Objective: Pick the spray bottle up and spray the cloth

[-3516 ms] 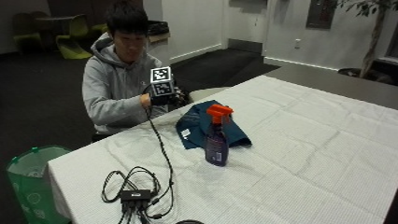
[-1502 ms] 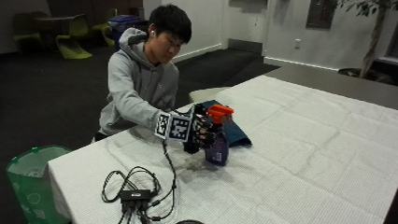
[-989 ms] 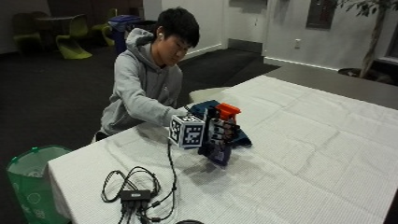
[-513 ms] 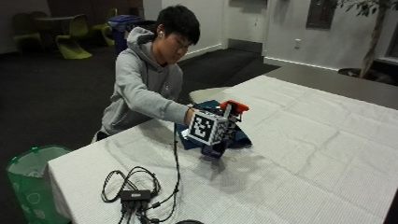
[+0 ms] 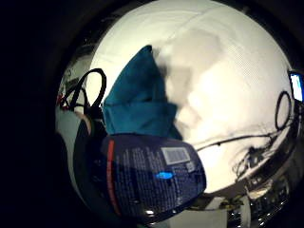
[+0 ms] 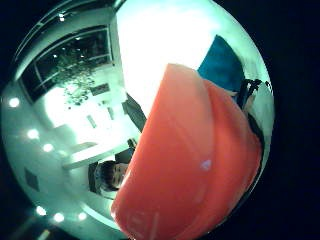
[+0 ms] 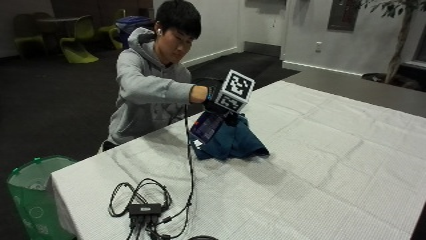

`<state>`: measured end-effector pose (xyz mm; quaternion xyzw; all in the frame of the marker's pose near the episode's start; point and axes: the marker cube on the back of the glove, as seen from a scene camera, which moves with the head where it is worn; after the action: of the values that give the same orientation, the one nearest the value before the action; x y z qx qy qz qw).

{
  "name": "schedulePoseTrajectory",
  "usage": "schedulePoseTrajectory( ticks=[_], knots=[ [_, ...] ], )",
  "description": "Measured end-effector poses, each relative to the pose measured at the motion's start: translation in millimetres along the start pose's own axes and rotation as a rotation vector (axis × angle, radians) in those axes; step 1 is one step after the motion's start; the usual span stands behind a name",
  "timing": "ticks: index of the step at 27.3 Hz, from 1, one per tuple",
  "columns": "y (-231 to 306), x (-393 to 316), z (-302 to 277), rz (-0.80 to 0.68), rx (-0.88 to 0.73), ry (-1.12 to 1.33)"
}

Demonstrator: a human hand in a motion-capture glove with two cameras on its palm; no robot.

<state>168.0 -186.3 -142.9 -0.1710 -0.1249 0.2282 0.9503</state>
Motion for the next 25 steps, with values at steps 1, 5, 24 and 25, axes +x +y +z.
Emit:
schedulePoseTrajectory(
  ticks=[1, 5, 24, 25],
  knots=[
    [7, -7, 1, 0.012, -0.033, 0.038],
    [32, -29, 6, 0.050, -0.132, 0.173],
    [23, -33, 99, 0.080, -0.148, 0.405],
    [25, -36, 97, 0.077, -0.146, 0.410]
  ],
)
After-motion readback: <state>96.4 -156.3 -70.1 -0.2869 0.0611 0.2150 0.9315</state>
